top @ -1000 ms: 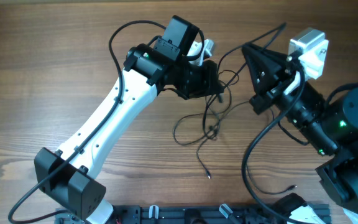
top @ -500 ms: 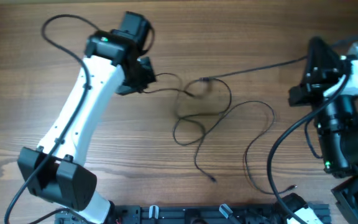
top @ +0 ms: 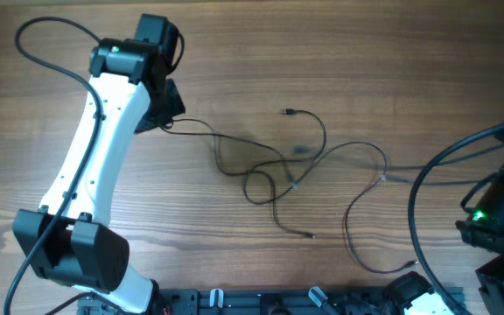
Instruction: Untangle cables
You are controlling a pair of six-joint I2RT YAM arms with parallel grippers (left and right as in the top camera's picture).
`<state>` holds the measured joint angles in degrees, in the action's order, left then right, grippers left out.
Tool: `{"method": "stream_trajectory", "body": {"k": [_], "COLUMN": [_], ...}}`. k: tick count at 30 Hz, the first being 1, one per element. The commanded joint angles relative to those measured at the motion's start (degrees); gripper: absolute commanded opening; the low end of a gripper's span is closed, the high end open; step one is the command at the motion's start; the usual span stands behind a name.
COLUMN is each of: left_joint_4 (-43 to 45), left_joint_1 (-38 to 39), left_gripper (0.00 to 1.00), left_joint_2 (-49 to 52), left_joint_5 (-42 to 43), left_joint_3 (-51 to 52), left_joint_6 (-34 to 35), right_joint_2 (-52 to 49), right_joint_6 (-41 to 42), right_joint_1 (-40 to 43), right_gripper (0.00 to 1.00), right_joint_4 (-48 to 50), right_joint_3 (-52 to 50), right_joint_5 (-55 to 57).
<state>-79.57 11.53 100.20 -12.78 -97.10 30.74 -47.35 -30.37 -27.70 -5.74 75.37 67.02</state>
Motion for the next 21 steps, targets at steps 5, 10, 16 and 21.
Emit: {"method": "stream_trajectory", "body": {"k": [5, 10, 16, 21], "left_joint_4": [-0.87, -0.63, -0.52, 1.03], "left_joint_1": [-2.19, -2.16, -2.16, -2.16], "left_gripper": [0.04, 0.04, 0.04, 0.04], "left_joint_2": [0.39, 0.39, 0.39, 0.39], "left_joint_5": [-2.93, -2.03, -2.01, 1.84], "left_joint_3": [-0.28, -0.28, -0.28, -0.28], "left_joint_6": [-0.07, -0.07, -0.07, -0.07], "right_joint_2": [0.44, 0.44, 0.31, -2.93], "right_joint_6": [-8.46, -8.46, -7.74, -7.08], "right_joint_1": [0.04, 0.04, 0.04, 0.04], "right_gripper": [0.04, 0.04, 0.04, 0.04], "right_joint_4": [1.44, 1.44, 1.40, -0.35], "right_joint_3": [0.50, 0.50, 0.48, 0.48], "right_joint_5": [5.64, 6.49, 6.49, 6.49]}}
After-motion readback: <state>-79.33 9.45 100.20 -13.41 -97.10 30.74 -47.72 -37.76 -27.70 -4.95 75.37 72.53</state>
